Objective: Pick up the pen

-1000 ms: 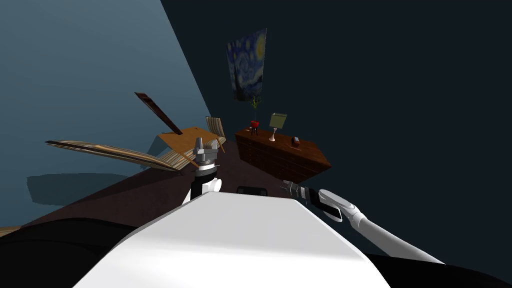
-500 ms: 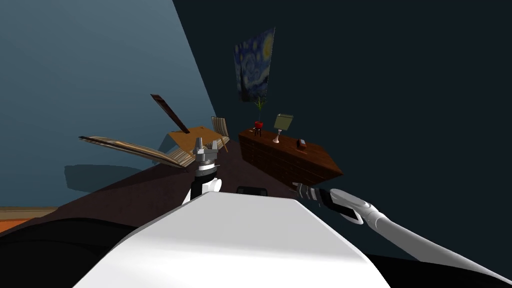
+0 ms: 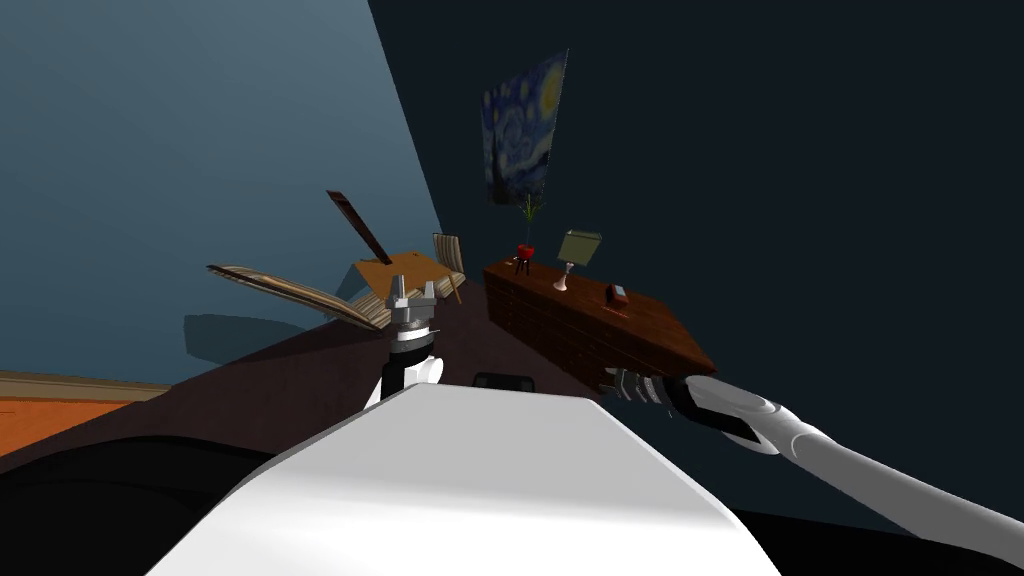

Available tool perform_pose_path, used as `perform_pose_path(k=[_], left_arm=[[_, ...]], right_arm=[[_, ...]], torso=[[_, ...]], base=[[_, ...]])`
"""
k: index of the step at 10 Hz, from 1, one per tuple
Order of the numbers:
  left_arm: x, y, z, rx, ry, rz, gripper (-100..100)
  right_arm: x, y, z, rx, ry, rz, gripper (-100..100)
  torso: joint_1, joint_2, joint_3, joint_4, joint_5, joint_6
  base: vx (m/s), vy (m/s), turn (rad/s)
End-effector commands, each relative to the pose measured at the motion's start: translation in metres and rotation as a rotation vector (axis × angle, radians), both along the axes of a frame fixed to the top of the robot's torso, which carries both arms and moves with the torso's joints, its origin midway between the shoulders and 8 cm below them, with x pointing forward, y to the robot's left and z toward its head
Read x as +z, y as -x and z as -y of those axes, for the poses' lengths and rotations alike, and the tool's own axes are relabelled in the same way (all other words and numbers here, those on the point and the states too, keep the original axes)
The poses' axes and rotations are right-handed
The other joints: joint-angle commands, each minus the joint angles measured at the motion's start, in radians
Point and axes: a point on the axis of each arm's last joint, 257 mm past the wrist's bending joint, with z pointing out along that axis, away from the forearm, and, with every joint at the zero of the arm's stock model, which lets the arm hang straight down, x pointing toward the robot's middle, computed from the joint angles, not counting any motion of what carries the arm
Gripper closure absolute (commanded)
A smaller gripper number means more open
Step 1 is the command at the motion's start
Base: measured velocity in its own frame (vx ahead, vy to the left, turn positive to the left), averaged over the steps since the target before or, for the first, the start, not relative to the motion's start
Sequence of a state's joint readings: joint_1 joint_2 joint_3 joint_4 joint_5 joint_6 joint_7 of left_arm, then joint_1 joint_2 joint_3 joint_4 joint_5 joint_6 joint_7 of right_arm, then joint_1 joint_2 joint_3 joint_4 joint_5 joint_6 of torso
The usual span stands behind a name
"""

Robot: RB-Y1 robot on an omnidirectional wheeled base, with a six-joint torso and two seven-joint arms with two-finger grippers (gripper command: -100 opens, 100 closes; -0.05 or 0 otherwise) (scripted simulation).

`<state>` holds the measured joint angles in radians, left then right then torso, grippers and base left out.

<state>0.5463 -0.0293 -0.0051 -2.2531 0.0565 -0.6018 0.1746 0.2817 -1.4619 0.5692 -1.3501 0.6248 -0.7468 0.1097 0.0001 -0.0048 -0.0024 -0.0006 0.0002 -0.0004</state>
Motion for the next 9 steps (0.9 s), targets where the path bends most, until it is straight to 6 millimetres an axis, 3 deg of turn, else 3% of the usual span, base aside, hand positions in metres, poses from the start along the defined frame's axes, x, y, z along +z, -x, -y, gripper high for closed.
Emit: perform_pose_path(k=[1, 2, 3, 4, 5, 7, 9], left_arm=[[0.0, 0.0, 0.0, 0.0, 0.0, 0.0, 0], [0.0, 0.0, 0.0, 0.0, 0.0, 0.0, 0], [0.0, 0.0, 0.0, 0.0, 0.0, 0.0, 0], [0.0, 0.0, 0.0, 0.0, 0.0, 0.0, 0], [0.0, 0.0, 0.0, 0.0, 0.0, 0.0, 0], [0.0, 0.0, 0.0, 0.0, 0.0, 0.0, 0], [0.0, 0.0, 0.0, 0.0, 0.0, 0.0, 0]], right_arm=[[0.008, -0.002, 0.024, 0.004, 0.051, -0.009, -100], [0.019, 0.002, 0.051, 0.026, 0.116, -0.026, -100], [0.019, 0.003, 0.06, 0.013, 0.129, -0.028, -100], [0.031, 0.009, 0.089, 0.025, 0.193, -0.048, -100], [0.032, 0.01, 0.096, 0.014, 0.204, -0.05, -100], [0.053, 0.025, 0.141, 0.029, 0.303, -0.097, -100], [0.063, 0.036, 0.166, 0.023, 0.351, -0.125, -100]], torso=[[0.0, 0.0, 0.0, 0.0, 0.0, 0.0], [0.0, 0.0, 0.0, 0.0, 0.0, 0.001], [0.0, -0.003, -0.002, -0.001, 0.0, 0.0], [-0.001, -0.003, -0.002, -0.001, 0.0, 0.001], [-0.001, -0.004, -0.002, -0.001, 0.0, 0.0], [-0.001, -0.005, -0.003, -0.001, 0.0, 0.0], [-0.004, -0.008, -0.005, -0.002, -0.001, 0.001]], base=[[0.067, 0.0, 0.135], [0.117, -0.005, 0.232], [0.108, -0.013, 0.129], [0.118, -0.005, 0.221], [0.107, -0.019, 0.128], [0.197, -0.037, 0.312], [0.167, -0.074, 0.163]])
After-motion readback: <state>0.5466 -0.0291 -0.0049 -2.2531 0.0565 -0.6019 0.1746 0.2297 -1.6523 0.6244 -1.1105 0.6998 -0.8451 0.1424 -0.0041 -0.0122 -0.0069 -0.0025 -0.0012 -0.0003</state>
